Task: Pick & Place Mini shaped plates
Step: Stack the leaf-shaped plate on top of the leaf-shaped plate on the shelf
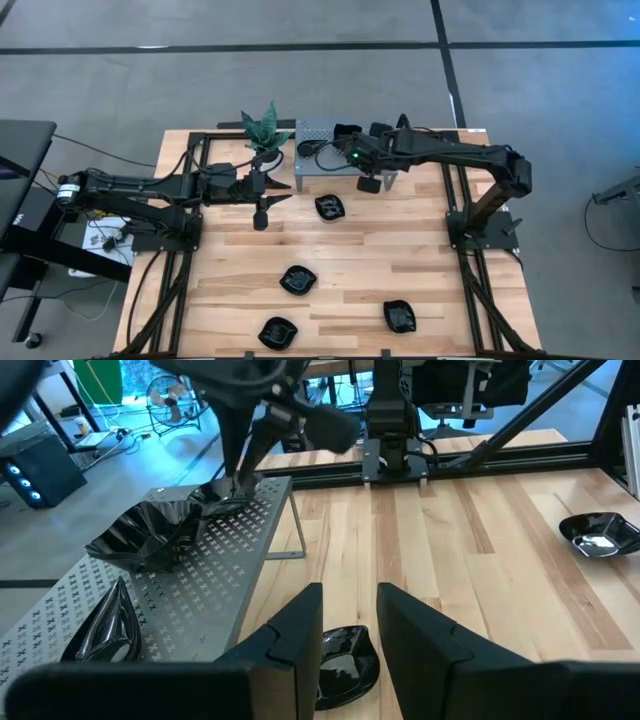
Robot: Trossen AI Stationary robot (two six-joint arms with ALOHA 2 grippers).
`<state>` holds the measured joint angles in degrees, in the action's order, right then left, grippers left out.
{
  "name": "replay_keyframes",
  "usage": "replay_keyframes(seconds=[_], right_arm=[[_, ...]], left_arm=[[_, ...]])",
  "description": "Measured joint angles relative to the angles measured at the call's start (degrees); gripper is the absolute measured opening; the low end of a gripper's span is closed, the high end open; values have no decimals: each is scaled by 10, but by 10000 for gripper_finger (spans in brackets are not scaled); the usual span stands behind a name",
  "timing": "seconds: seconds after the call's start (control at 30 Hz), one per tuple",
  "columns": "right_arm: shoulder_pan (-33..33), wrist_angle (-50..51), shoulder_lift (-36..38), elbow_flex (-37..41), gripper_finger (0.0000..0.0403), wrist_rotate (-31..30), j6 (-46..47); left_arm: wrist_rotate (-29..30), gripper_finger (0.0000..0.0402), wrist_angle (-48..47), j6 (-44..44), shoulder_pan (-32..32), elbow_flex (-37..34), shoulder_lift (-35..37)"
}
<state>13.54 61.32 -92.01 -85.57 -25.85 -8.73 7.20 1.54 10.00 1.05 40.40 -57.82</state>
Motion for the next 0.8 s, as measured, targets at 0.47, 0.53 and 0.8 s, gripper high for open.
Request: replay_keyframes(seconds=[0.47, 0.53, 0.8], right_arm=[[-138, 7, -29, -33, 81, 187, 124], [-161, -18, -52, -33, 96, 190, 124], [-206, -135, -190, -33, 164, 149, 138]], left_arm=[[0, 99, 0, 0, 0, 0, 0], [0, 99, 0, -6, 0, 0, 0], [0, 99, 2, -32, 0, -15, 0]])
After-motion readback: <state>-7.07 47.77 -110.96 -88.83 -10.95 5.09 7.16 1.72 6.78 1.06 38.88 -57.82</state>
